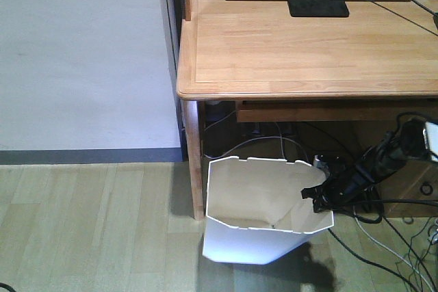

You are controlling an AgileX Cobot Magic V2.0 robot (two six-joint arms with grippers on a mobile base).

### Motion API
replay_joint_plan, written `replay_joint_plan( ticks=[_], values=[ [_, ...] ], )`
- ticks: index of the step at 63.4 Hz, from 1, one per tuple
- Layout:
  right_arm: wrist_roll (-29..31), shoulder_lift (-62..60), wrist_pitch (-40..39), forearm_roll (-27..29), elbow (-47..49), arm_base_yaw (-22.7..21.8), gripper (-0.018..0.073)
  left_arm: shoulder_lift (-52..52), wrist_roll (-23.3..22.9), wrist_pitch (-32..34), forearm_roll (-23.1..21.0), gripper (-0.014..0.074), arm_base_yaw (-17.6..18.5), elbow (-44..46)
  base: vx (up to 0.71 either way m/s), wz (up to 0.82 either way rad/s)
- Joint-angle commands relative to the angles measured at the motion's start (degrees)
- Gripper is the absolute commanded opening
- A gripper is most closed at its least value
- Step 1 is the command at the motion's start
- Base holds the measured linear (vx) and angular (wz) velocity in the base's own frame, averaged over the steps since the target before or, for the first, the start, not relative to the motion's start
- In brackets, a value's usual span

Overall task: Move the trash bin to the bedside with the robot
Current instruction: 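Close the right gripper on the bin rim and lift it, then hold the bin in the right gripper while the base turns away from the desk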

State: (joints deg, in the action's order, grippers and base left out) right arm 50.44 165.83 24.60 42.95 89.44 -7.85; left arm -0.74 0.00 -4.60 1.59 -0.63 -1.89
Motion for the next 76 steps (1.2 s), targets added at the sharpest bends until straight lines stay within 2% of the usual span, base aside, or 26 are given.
replay_joint_plan(
  ticks=[1,3,16,29,41,76],
  values=[
    [11.43,-10.26,3.02,8.43,-7.05,-0.43,-0.0003,-0.84,-0.79,4.23,-0.54,-0.0006,0.35,-0.67,0.00,0.00],
    [14.08,-12.30,3.42,10.07,-9.68,-0.57,-0.0003,-0.84,-0.79,4.23,-0.54,-0.0006,0.35,-0.67,0.00,0.00],
    [21.99,-22.72,4.24,15.69,-21.76,-2.76,-0.0003,-0.84,-0.79,4.23,-0.54,-0.0006,0.35,-0.67,0.00,0.00],
    [29.97,-31.50,12.95,19.21,-30.37,-7.39,-0.0003,-0.84,-0.79,4.23,-0.54,-0.0006,0.35,-0.67,0.00,0.00],
    [30.80,-37.13,17.21,19.67,-35.67,-10.45,-0.0003,-0.84,-0.79,4.23,-0.54,-0.0006,0.35,-0.67,0.00,0.00],
    [30.80,-39.39,17.78,19.72,-36.98,-10.37,-0.0003,-0.84,-0.79,4.23,-0.54,-0.0006,0.35,-0.67,0.00,0.00]
  ],
)
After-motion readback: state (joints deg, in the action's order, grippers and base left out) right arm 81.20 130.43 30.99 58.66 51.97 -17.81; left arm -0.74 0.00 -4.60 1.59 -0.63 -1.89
